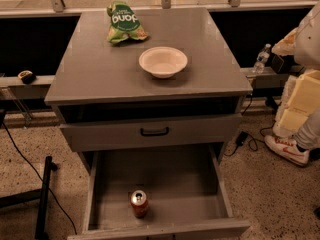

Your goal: Pick coke can from middle drawer and place on counter

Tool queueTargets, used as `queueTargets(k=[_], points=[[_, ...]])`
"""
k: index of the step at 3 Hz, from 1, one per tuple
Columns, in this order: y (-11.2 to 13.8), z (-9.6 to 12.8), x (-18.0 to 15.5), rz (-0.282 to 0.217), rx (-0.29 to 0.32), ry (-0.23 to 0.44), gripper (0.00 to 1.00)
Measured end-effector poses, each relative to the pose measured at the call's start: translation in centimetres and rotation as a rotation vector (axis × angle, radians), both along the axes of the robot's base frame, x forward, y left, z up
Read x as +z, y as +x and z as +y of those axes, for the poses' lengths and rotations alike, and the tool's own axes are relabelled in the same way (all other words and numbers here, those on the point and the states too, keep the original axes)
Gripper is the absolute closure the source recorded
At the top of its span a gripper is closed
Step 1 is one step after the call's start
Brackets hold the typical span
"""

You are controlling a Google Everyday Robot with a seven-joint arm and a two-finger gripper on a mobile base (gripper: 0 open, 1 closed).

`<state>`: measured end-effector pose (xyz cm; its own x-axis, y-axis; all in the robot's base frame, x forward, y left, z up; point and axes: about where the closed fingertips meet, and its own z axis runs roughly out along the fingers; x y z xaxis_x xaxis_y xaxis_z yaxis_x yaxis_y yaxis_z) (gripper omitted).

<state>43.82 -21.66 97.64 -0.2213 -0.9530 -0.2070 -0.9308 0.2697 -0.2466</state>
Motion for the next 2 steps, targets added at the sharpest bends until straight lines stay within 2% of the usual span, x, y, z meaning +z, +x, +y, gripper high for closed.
queueTargets(k=[1,2], points=[[0.0,0.0,0.0,0.0,0.0,0.0,0.0],[0.1,1.3,-2.7,-0.007,0.023,0.047,0.0]])
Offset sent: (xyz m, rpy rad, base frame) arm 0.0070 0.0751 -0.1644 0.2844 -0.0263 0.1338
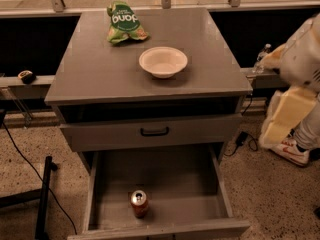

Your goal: Pick coke can from middle drawer and place on counter

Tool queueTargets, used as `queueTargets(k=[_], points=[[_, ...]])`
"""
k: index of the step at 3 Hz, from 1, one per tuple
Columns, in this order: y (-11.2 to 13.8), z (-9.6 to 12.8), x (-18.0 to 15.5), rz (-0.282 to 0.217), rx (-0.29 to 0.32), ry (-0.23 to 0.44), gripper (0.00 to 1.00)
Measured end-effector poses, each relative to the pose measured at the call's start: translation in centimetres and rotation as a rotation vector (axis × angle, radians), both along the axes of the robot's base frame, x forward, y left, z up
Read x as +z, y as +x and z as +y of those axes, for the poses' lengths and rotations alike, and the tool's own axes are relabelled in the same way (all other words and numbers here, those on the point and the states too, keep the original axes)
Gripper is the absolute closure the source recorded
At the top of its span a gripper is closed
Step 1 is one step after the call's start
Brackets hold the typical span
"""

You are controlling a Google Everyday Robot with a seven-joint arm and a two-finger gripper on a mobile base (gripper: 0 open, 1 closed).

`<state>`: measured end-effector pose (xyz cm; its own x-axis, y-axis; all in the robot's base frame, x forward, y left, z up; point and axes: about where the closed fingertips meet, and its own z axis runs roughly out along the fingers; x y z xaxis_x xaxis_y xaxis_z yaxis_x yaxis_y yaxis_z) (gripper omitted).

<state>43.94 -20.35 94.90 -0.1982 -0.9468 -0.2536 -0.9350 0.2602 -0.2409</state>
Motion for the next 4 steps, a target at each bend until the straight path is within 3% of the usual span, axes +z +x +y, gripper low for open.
queueTargets(k=[1,2,3,4], points=[[-1.2,3.7,-5.9,-0.001,0.096,0.089,0.0],[-1.3,4.5,-9.1,-0.007,0.106,0.095,0.0],[-1.3,4.5,-9.1,-0.007,0.106,0.096,0.0],[-0.6,7.1,-13.4,-0.037,0.154,0.246,0.0]])
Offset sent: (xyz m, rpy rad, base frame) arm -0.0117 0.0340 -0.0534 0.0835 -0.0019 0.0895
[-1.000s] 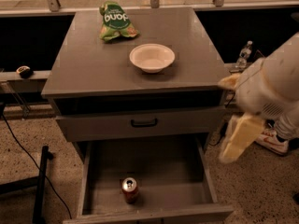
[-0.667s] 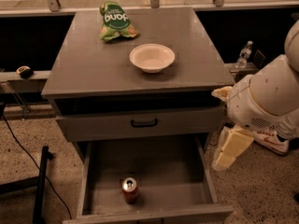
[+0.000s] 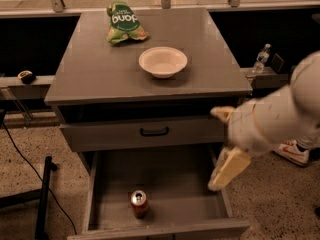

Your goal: Pick coke can from middle drawer and place on counter

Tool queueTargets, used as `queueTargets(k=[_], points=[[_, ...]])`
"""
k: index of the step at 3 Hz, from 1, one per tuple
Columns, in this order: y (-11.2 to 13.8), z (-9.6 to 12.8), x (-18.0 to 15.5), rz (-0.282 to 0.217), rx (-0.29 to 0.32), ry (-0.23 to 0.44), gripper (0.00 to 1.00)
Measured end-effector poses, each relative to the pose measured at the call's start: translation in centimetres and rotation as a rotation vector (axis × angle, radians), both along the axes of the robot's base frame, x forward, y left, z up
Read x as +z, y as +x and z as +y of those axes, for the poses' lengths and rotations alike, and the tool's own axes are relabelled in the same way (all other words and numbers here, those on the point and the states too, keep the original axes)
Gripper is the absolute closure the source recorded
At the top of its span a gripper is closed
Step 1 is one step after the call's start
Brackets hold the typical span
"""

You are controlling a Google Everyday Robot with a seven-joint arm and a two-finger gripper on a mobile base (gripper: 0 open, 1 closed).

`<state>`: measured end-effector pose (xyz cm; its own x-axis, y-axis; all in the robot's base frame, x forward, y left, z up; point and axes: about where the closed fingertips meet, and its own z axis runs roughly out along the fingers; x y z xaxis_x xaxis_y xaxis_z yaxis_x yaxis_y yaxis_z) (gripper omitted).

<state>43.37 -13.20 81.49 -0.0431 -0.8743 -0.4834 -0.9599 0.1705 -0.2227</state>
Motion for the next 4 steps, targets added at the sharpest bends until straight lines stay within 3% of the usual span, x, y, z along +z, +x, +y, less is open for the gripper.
queueTargets(k=[1,2,3,4], points=[[-0.7,4.8,-8.1,0.034,0.056,0.229,0.0],[2.2,6.5,-8.5,-0.101,0.138,0.315,0.0],[2.2,6.9,-8.9,-0.151,0.197,0.311,0.0],[2.1,10.2,-14.0,-0.122,0.15,0.442,0.0]])
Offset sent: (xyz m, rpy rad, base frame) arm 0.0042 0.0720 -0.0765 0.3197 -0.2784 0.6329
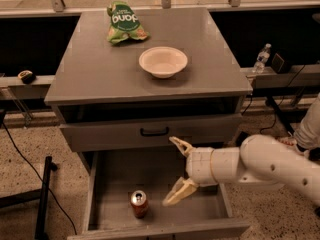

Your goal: Pick coke can from middle drawer and place on counter

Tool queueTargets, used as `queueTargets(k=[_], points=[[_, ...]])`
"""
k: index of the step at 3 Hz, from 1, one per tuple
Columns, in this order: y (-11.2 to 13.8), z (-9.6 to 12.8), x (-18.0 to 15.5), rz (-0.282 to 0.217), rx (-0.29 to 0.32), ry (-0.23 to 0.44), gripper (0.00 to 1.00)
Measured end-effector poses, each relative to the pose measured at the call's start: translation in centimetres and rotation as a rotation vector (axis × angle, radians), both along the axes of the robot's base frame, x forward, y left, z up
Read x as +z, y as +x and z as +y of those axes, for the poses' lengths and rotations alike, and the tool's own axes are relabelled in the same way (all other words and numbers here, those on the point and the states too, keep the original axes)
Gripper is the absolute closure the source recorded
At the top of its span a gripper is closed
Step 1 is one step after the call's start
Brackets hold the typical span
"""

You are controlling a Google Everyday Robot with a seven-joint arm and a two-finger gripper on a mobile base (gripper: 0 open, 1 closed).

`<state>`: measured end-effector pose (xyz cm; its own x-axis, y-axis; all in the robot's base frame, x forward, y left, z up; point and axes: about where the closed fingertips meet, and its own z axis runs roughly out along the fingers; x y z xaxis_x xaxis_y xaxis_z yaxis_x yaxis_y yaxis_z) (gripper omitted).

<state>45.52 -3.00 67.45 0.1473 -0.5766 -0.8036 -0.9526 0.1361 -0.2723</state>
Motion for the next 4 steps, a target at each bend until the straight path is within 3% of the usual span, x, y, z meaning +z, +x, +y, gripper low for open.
queueTargets(k=[1,2,3,4], points=[[1.1,1.1,-5.8,0.023,-0.08,0.111,0.0],[0.7,1.7,-8.7,0.074,-0.088,0.154,0.0],[0.7,1.7,-8.7,0.074,-0.088,0.154,0.0],[0.8,3.5,-11.7,0.183,-0.068,0.168,0.0]])
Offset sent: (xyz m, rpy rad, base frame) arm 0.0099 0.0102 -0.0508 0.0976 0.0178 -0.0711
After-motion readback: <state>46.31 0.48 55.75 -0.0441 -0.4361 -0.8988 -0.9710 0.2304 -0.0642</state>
